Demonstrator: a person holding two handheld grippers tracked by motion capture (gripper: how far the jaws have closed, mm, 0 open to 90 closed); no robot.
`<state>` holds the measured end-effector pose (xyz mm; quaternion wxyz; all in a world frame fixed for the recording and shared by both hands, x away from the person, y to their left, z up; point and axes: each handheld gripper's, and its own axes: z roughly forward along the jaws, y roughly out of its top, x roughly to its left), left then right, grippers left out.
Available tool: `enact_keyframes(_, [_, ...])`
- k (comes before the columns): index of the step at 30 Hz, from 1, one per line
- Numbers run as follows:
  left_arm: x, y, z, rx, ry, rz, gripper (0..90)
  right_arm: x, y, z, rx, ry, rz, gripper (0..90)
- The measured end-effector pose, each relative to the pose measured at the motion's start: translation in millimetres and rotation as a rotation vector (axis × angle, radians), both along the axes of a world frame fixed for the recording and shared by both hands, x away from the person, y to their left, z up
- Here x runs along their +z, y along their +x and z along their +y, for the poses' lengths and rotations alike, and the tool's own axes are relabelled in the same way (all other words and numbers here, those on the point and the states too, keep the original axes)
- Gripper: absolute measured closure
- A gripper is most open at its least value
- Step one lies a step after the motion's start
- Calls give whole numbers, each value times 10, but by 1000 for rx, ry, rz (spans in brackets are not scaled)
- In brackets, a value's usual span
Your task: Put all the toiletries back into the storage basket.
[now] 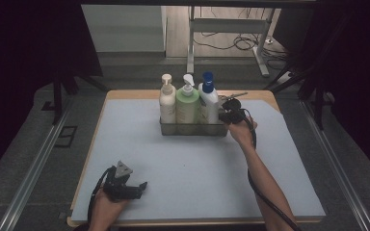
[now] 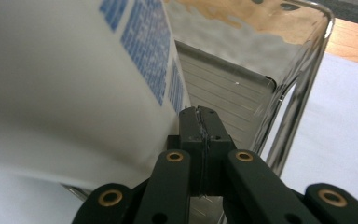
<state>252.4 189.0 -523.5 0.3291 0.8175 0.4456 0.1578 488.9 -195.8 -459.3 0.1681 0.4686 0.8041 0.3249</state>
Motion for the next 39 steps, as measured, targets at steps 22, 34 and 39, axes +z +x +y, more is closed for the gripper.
enact_keyframes(22, [0,1,-1,0,-1,1,119,17,-73,131,39,22,12,894])
enact_keyframes(34, [3,3,3,-3,6,2,120,61,-129,143,44,32,10,894])
enact_keyframes(39, [0,2,-2,1,-1,-1,120,63,-128,130,48,33,9,878])
